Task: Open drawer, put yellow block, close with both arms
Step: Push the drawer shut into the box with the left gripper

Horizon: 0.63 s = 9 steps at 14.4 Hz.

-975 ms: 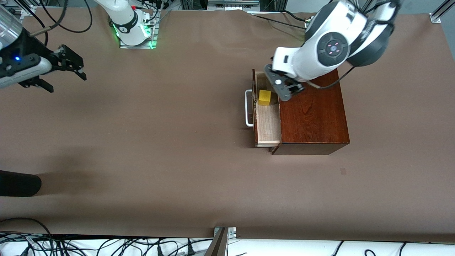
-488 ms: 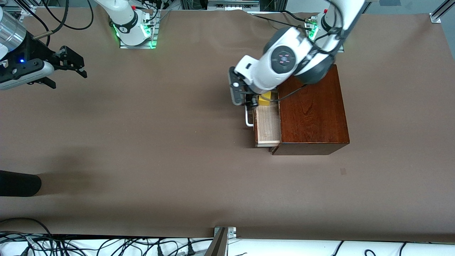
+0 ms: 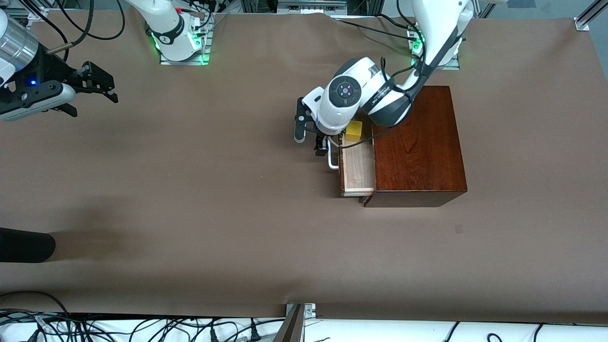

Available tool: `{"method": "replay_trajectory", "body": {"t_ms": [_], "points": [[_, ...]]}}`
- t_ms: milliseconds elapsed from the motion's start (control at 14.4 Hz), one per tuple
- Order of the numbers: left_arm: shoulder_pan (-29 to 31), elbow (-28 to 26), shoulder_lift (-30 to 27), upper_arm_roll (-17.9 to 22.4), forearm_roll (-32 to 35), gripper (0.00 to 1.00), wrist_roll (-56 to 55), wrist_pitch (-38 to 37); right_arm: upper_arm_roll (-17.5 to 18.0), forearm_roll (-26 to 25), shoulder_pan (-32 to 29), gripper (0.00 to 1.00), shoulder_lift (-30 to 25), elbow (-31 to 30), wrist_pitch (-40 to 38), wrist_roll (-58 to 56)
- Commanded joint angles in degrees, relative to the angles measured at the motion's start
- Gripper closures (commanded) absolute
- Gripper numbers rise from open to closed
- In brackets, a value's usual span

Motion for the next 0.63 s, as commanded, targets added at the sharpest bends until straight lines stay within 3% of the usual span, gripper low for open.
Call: {"method": "replay_trajectory", "body": {"t_ms": [0, 209, 557], "points": [[0.53, -0.76, -1.67, 0.98, 1.40, 0.00, 1.45, -6.77, -0.11, 0.11, -0.31, 0.00, -0.65, -0.78, 0.15, 0.91], [0.71, -0.14, -3.16, 4.05, 3.59, 0.00, 1.45, -14.60, -0.11, -0.77, -0.40, 0.00, -0.65, -0.70, 0.33, 0.91], [0.80, -0.14, -3.69, 7.75, 5.80, 0.00, 2.15, -20.32, -0.11, -0.68, -0.40, 0.00, -0.56, -0.52, 1.56, 0.91]]}}
